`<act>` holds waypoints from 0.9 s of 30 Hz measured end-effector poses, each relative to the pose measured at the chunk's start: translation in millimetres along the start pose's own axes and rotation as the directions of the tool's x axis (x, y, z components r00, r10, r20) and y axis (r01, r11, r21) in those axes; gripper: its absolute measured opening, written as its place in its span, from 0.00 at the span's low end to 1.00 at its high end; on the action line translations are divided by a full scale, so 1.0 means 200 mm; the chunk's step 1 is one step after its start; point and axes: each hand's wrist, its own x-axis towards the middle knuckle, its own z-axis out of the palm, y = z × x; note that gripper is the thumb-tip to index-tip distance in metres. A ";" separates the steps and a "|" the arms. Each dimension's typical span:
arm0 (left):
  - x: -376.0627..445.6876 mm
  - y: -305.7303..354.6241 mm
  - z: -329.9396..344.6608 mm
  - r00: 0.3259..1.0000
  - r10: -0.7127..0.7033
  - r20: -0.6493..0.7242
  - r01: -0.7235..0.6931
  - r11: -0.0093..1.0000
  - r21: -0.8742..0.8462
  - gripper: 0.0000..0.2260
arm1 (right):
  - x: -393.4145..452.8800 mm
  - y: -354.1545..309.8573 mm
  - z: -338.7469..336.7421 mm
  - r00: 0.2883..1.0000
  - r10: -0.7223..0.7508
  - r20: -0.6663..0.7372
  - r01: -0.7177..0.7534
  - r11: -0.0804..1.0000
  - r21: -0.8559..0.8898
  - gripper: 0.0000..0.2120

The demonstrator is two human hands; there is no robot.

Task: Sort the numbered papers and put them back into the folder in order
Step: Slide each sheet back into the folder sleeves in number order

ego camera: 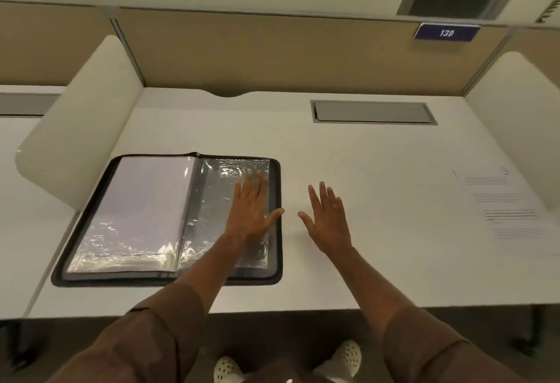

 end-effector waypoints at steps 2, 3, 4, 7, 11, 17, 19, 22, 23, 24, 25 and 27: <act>0.08 0.17 0.04 0.999 0.036 0.005 -0.036 0.999 -0.009 0.42 | -0.01 0.17 -0.03 1.000 0.028 -0.015 -0.028 1.000 0.005 0.37; 0.12 0.26 0.06 0.998 0.062 0.002 -0.062 0.998 -0.018 0.42 | -0.02 0.25 -0.05 0.999 0.040 -0.024 -0.039 0.999 0.009 0.37; 0.17 0.35 0.08 0.996 0.089 -0.001 -0.089 0.996 -0.021 0.41 | -0.03 0.34 -0.07 0.998 0.053 -0.028 -0.052 0.999 0.011 0.37; 0.30 0.62 0.15 0.991 0.137 0.008 -0.136 0.990 -0.022 0.41 | -0.03 0.60 -0.13 0.994 0.100 -0.038 -0.099 0.995 0.022 0.38; 0.47 0.98 0.26 0.984 0.173 0.038 -0.172 0.984 -0.046 0.38 | -0.04 0.95 -0.21 0.982 0.177 -0.071 -0.176 0.984 0.020 0.37; 0.70 1.49 0.41 0.953 0.275 0.125 -0.274 0.961 -0.021 0.35 | -0.12 1.44 -0.32 0.951 0.299 -0.080 -0.299 0.954 0.020 0.37; 0.76 1.66 0.46 0.938 0.295 0.181 -0.299 0.954 -0.008 0.34 | -0.15 1.60 -0.35 0.936 0.346 -0.065 -0.345 0.938 0.018 0.37; 0.83 1.91 0.54 0.918 0.310 0.247 -0.318 0.948 -0.009 0.35 | -0.19 1.82 -0.40 0.903 0.422 -0.077 -0.424 0.906 -0.001 0.36; 0.85 2.00 0.56 0.911 0.314 0.268 -0.323 0.946 -0.008 0.35 | -0.20 1.90 -0.42 0.890 0.447 -0.085 -0.450 0.893 -0.009 0.36; 0.88 2.07 0.59 0.904 0.316 0.288 -0.328 0.945 -0.007 0.35 | -0.21 1.98 -0.43 0.877 0.471 -0.092 -0.475 0.880 -0.018 0.35; 0.90 2.14 0.61 0.897 0.317 0.309 -0.331 0.944 -0.008 0.35 | -0.22 2.05 -0.44 0.865 0.493 -0.096 -0.498 0.867 -0.027 0.34; 0.93 2.27 0.66 0.881 0.320 0.349 -0.336 0.942 -0.017 0.36 | -0.24 2.19 -0.45 0.840 0.534 -0.093 -0.539 0.841 -0.048 0.32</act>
